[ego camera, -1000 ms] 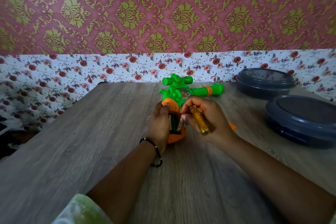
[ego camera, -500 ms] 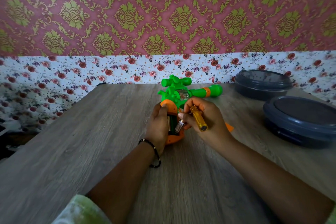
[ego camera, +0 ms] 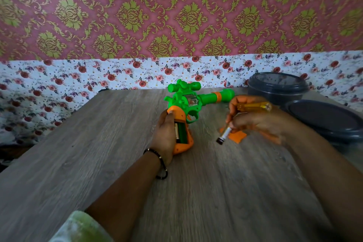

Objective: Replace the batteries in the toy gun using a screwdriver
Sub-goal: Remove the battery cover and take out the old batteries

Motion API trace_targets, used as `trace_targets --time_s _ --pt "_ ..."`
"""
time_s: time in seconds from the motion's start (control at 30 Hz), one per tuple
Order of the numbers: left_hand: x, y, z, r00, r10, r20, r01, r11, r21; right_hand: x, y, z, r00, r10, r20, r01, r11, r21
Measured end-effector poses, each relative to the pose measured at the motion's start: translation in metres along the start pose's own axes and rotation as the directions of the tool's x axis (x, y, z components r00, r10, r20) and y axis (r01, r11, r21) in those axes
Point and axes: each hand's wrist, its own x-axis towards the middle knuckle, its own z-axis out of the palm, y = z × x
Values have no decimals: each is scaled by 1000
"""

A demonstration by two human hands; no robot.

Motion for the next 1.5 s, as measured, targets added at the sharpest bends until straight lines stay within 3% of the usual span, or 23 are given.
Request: trace_targets --time_s 0.2,0.5,0.57,0.63,0.77,0.87,0.97,1.07,1.17,1.3,1.5 --pt "2 -1 -1 999 -39 15 40 998 -39 -2 19 -26 965 263 6 -257 947 -194" --pt "0 0 -2 996 -66 59 72 991 -110 5 35 -27 931 303 -205 -350 900 -260" --pt "1 -1 -3 996 -75 56 81 990 -112 6 33 -28 916 237 -322 -300 940 -161" --pt "2 -1 -4 997 -66 51 71 992 -104 8 28 -26 893 112 -436 -160 984 -74" --pt "2 -2 -4 999 -31 32 33 998 -52 10 17 -11 860 -100 -500 107 994 -16" --pt "-1 1 -1 1000 -16 -3 16 1000 -25 10 14 20 889 -137 -438 190 979 78" --pt "-6 4 2 1000 -23 6 23 1000 -5 12 18 59 959 -172 -224 214 960 181" --pt "-11 7 4 1000 20 14 -20 999 48 18 24 81 959 -246 -137 261 960 101" --pt "-9 4 4 999 25 -42 -23 998 59 26 29 89 919 -347 -187 339 938 -73" --pt "-13 6 6 998 45 -41 -43 998 52 30 36 91 883 -374 -283 357 928 -111" --pt "-17 11 9 994 74 -81 -71 997 41 34 37 98 853 -438 -283 405 898 -169"
